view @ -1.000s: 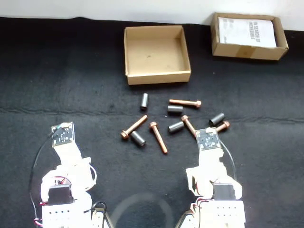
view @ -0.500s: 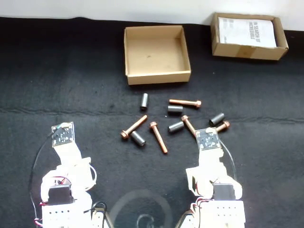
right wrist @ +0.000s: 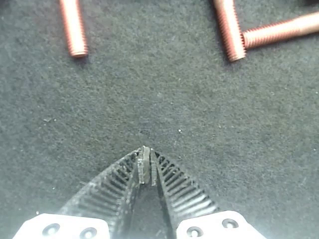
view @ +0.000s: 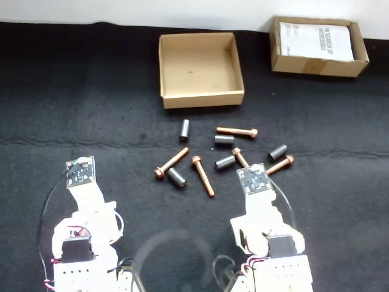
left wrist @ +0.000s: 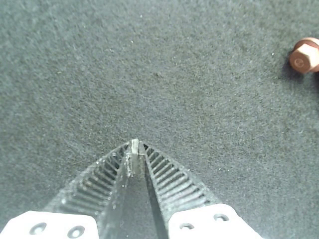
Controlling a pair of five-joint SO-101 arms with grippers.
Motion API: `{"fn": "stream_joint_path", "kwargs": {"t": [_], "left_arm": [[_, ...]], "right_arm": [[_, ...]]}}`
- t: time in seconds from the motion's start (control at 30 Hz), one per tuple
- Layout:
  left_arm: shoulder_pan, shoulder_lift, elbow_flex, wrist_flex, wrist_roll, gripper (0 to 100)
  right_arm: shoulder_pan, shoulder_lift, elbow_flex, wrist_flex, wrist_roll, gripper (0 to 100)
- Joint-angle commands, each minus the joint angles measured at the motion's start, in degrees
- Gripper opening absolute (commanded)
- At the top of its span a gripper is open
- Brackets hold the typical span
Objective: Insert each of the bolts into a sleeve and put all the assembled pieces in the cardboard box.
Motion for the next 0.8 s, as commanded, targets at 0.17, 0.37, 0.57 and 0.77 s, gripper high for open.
{"fn": "stream_joint_path", "kwargs": {"t": [0.17, 0.37, 0.57, 0.77], "left_arm": [[-0.48, -0.40, 1.01, 0.09, -0.09, 4], [-0.48, -0.40, 1.01, 0.09, -0.09, 4], [-0.48, -0.40, 1.01, 0.09, -0.09, 4], [-0.48, -0.40, 1.01, 0.09, -0.09, 4]], "right_arm": [[-0.75, -0.48, 5.49, -5.93, 0.26, 0.8], [-0.48, -0.40, 0.04, -5.76, 0.18, 0.8], [-0.75, -0.40, -14.46, -0.40, 0.26, 0.8], [-0.66, -0.40, -34.33, 8.75, 0.26, 0.8]]}}
